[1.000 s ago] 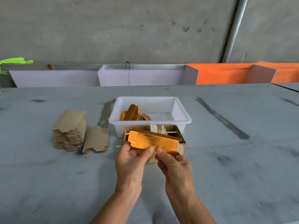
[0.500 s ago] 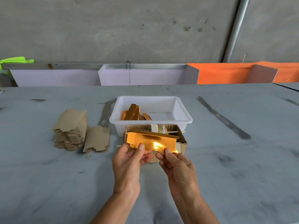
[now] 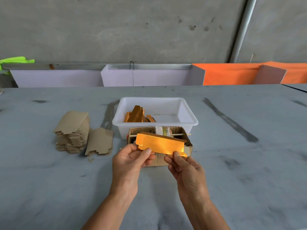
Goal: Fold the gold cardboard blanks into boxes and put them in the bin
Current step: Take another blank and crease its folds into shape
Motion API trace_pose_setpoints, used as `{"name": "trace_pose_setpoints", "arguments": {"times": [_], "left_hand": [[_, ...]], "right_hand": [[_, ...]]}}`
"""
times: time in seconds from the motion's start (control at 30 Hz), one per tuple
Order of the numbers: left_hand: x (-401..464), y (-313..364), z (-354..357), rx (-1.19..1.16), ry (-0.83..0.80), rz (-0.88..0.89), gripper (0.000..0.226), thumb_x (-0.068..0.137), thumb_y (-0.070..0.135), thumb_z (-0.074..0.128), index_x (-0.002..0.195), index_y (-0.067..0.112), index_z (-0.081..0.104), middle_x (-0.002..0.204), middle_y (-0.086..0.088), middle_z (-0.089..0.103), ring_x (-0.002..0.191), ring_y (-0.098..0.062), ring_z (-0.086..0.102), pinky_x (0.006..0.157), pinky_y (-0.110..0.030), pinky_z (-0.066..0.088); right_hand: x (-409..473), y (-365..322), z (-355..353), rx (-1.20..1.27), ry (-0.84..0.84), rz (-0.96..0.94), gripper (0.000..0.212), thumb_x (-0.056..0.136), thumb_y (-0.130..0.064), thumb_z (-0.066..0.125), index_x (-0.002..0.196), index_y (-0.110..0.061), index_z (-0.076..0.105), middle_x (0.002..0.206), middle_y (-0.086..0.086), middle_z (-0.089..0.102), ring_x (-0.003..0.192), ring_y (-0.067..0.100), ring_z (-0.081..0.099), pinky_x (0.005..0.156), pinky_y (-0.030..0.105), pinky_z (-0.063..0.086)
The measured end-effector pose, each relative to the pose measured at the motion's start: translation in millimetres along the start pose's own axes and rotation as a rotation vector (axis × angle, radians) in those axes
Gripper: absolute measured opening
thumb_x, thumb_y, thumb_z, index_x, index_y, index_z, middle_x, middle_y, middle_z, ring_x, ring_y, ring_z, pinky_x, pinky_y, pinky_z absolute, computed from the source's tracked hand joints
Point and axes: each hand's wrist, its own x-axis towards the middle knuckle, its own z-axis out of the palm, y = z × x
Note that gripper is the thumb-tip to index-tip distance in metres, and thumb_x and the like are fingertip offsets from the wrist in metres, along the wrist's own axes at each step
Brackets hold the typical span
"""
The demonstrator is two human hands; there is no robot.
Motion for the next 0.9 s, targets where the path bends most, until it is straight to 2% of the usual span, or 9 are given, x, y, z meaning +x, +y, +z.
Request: {"name": "trace_pose_setpoints", "arguments": {"times": [0.1,0.27,0.33,0.5,0.6,0.77,0.9], "left_hand": [[-0.7,-0.2,1.0,0.027,0.023,0.005,0.009,0.08,-0.004,0.067,0.086,0.003,0.067,0.072,-0.014,0.072,0.063,-0.021,0.07,0.056,-0.022,0.054],[-4.5,-0.5,3.8,0.06,0.03,0.047,0.016,0.081,-0.009,0.064,0.088,0.005,0.066,0.069,-0.01,0.072,0.062,-0.02,0.07,0.056,-0.021,0.055],[-6.1,-0.2,5.1,0.071,0.029,0.06,0.016,0.082,-0.009,0.063,0.09,0.005,0.066,0.07,-0.01,0.072,0.063,-0.02,0.07,0.057,-0.021,0.055],[-3.6,-0.3,2.1,-0.008,0.071,-0.01,0.013,0.09,-0.006,0.053,0.086,0.001,0.063,0.068,-0.014,0.071,0.068,-0.025,0.071,0.056,-0.022,0.055],[-2.6,-1.6,0.2,-0.005,0.068,-0.01,0.02,0.093,-0.006,0.047,0.083,0.002,0.061,0.067,-0.013,0.071,0.069,-0.027,0.072,0.057,-0.022,0.055],[-2.1,-2.4,0.7,0.009,0.057,0.005,0.025,0.094,-0.007,0.044,0.096,0.008,0.064,0.078,-0.015,0.073,0.072,-0.029,0.072,0.059,-0.024,0.056],[-3.7,-2.2,1.6,0.012,0.034,0.011,0.019,0.095,0.001,0.047,0.101,0.008,0.064,0.081,-0.013,0.073,0.075,-0.027,0.072,0.06,-0.024,0.056]], "right_hand": [[-0.6,1.0,0.2,0.001,-0.004,-0.004,0.006,0.088,-0.008,0.061,0.092,-0.004,0.063,0.07,0.005,0.072,0.068,0.012,0.07,0.058,0.018,0.053],[-2.9,4.1,4.1,0.006,0.008,-0.006,0.028,0.072,-0.009,0.072,0.097,-0.002,0.064,0.071,0.006,0.068,0.067,0.013,0.066,0.067,0.024,0.051],[-2.9,4.6,5.3,0.011,0.032,0.006,0.028,0.07,-0.009,0.073,0.096,-0.003,0.065,0.072,0.007,0.069,0.066,0.014,0.066,0.067,0.026,0.051],[-2.7,3.1,5.0,0.028,0.028,0.035,0.003,0.081,-0.006,0.068,0.082,-0.006,0.065,0.066,0.006,0.069,0.062,0.013,0.067,0.058,0.021,0.053],[-2.1,2.4,3.7,0.058,0.029,0.049,0.008,0.087,-0.006,0.061,0.079,-0.007,0.063,0.066,0.006,0.069,0.062,0.013,0.069,0.056,0.021,0.052],[-2.1,1.6,2.9,0.065,0.036,0.055,0.016,0.093,-0.005,0.054,0.078,-0.009,0.06,0.065,0.005,0.07,0.063,0.013,0.07,0.063,0.025,0.047],[-1.8,1.8,2.9,0.02,0.012,0.017,0.017,0.095,-0.012,0.053,0.081,-0.012,0.062,0.07,0.004,0.07,0.066,0.01,0.069,0.068,0.027,0.045]]}}
